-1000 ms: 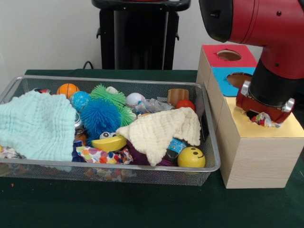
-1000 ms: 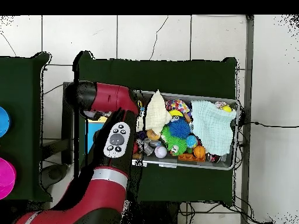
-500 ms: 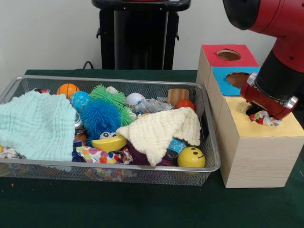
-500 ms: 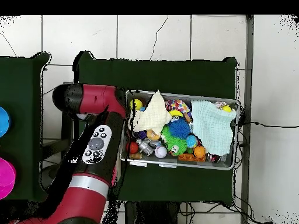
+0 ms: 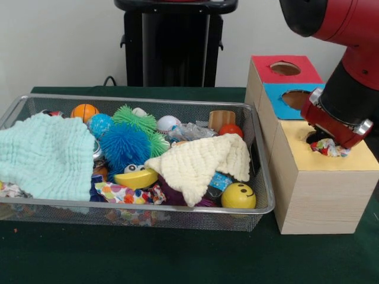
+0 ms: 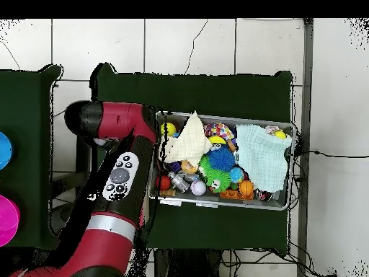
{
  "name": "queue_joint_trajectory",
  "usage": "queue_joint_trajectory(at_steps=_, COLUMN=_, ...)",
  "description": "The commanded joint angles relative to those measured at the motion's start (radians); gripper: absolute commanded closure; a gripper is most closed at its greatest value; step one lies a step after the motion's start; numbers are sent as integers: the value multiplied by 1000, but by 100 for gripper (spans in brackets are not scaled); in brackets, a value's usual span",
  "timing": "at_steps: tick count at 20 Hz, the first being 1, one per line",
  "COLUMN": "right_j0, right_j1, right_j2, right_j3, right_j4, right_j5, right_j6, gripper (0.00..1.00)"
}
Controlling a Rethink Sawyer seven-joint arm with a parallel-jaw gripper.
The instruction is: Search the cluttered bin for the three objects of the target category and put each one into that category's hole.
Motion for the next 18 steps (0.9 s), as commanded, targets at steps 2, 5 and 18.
queue_joint_trajectory(at_steps=2, right_j0=-39, right_j1=34, right_j2=143, right_j3=104, right_j4=-85, right_j5=-294, right_j6=-20, gripper=100)
queue_joint_trajectory(at_steps=5, right_j0=-22, right_j1=8, right_j2=128, right_j3=89, right_j4=-99, right_j5=-282, right_j6=5, gripper=100)
queue_joint_trajectory(at_steps=18, right_j0=41, right_j1=-130, right_j2=74, right_j3=54, right_j4=-162, right_j5=-206, right_j6=33, gripper=100)
